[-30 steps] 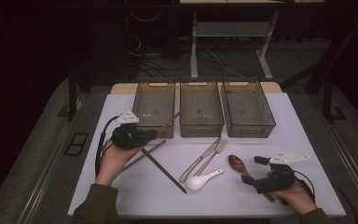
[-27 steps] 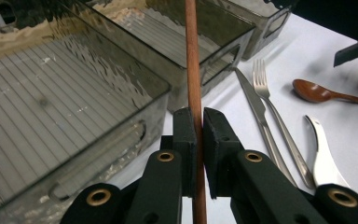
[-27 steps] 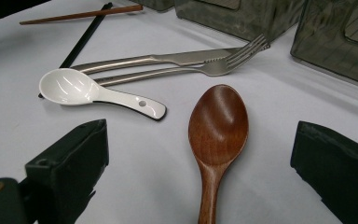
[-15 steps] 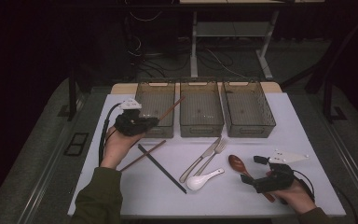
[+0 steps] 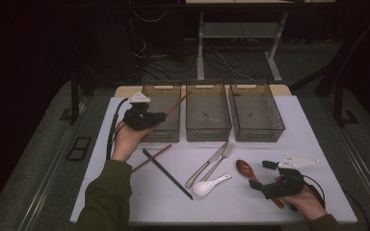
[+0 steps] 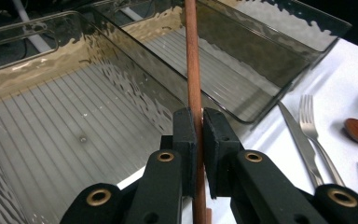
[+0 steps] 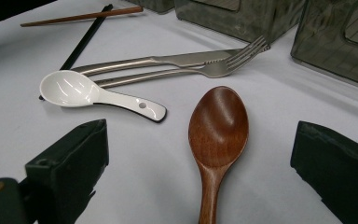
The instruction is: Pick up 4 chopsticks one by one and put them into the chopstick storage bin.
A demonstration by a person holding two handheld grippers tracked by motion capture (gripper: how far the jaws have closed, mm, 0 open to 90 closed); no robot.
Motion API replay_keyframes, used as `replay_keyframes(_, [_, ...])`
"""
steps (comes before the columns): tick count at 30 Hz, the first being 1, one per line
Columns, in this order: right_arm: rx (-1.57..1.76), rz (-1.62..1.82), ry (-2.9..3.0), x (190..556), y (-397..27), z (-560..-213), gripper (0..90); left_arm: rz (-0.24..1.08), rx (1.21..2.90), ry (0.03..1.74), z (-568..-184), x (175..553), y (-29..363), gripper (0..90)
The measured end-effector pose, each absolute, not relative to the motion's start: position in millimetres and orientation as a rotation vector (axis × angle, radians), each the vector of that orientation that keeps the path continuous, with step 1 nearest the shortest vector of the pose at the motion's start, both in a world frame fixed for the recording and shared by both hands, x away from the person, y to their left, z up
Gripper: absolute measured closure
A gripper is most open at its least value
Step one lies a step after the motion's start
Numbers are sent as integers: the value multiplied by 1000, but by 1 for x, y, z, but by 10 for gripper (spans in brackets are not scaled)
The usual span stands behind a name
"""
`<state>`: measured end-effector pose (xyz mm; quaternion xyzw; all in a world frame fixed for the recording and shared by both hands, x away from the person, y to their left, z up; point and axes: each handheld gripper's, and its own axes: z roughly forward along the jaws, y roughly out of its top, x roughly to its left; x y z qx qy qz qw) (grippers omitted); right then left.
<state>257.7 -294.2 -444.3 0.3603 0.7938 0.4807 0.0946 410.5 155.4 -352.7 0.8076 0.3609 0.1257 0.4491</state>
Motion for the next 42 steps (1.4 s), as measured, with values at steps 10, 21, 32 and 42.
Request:
replay_keyframes(10, [1073, 1429, 2352, 257, -294, -444, 40, 348, 1991, 941, -350, 431, 151, 832])
replay_keyframes(21, [1075, 1433, 2350, 257, -295, -443, 40, 381, 1974, 1014, -353, 456, 154, 831])
replay_keyframes(32, [1073, 1439, 2346, 257, -296, -443, 40, 421, 1955, 1050, -355, 473, 156, 830])
replay_keyframes(42, [1071, 1438, 2346, 257, -296, -443, 40, 424, 1961, 1123, -365, 491, 160, 830])
